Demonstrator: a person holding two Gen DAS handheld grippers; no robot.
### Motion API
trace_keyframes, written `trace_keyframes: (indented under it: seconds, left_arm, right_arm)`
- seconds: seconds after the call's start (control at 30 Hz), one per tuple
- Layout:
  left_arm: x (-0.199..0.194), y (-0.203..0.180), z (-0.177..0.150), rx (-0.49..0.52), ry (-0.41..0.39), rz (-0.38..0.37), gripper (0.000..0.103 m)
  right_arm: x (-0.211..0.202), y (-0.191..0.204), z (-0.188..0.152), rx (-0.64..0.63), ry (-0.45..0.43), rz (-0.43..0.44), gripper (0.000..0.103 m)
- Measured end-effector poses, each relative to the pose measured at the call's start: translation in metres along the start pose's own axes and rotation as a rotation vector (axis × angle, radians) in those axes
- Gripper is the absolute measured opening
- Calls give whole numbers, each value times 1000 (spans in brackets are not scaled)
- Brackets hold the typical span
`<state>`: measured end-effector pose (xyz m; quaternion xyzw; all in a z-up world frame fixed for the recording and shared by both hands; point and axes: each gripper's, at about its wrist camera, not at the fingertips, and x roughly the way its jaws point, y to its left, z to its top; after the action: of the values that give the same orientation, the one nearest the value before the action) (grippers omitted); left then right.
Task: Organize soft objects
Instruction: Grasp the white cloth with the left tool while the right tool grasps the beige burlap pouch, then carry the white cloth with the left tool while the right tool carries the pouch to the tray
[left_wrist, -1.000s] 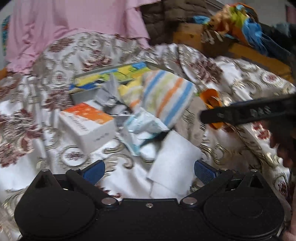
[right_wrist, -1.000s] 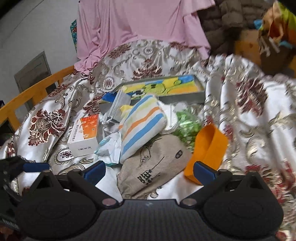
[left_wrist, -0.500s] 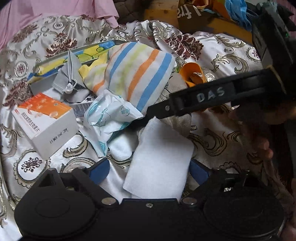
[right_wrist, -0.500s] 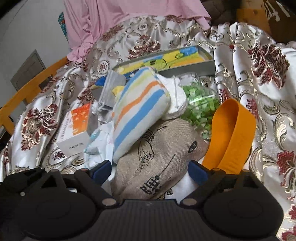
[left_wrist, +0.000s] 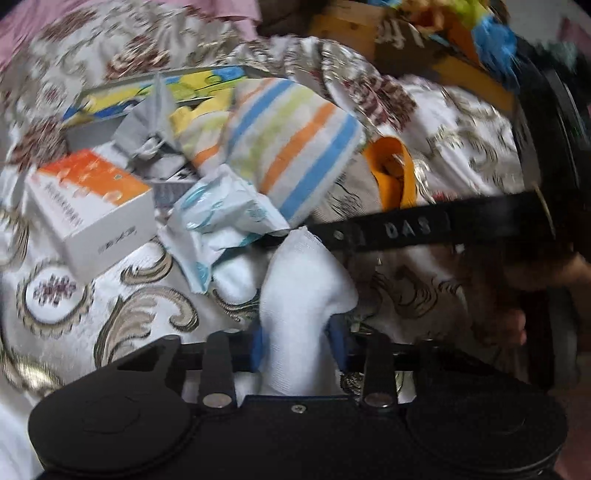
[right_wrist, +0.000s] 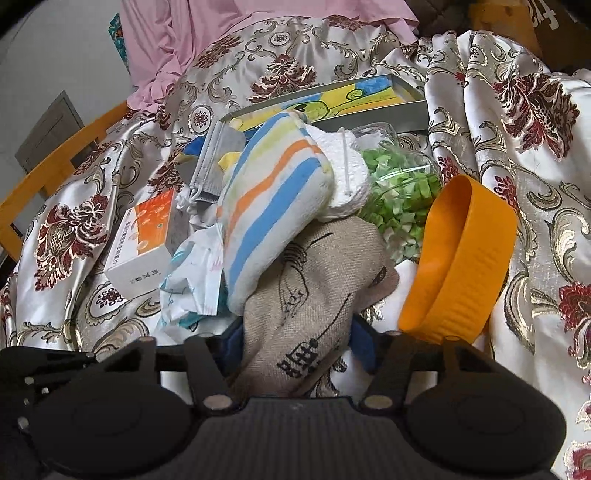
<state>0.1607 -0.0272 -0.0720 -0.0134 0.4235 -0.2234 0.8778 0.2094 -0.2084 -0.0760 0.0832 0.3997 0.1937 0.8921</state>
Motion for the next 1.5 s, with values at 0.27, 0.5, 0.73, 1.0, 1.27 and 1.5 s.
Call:
trace_keyframes:
  seconds: [0.27,0.5,0.73,1.0,1.27,1.5]
  left_arm:
    - [-14,12,-4,-118,-31,-3,18]
    - [-39,9,-10,-158,-102,-14,18]
    - [-64,-8,-15,-117,-184,-9,18]
    - [-81,-16,1,-93,-223,22,18]
    - [-92,0,46,-69,-267,64,18]
    - [-84,38,113,-69,-322,83,18]
  right_arm:
    - [-16,3,-10,-1,19,4,41]
    - [-50,14,-23,-43,-24,-32,38]
    - [-93,25,-34,-69,-169,-15,38]
    - [-122,35,-19,-126,-326,22,38]
    - [-122,41,37,-172,-335,46,38]
    - [-90,62,116,-237,-324,59,39]
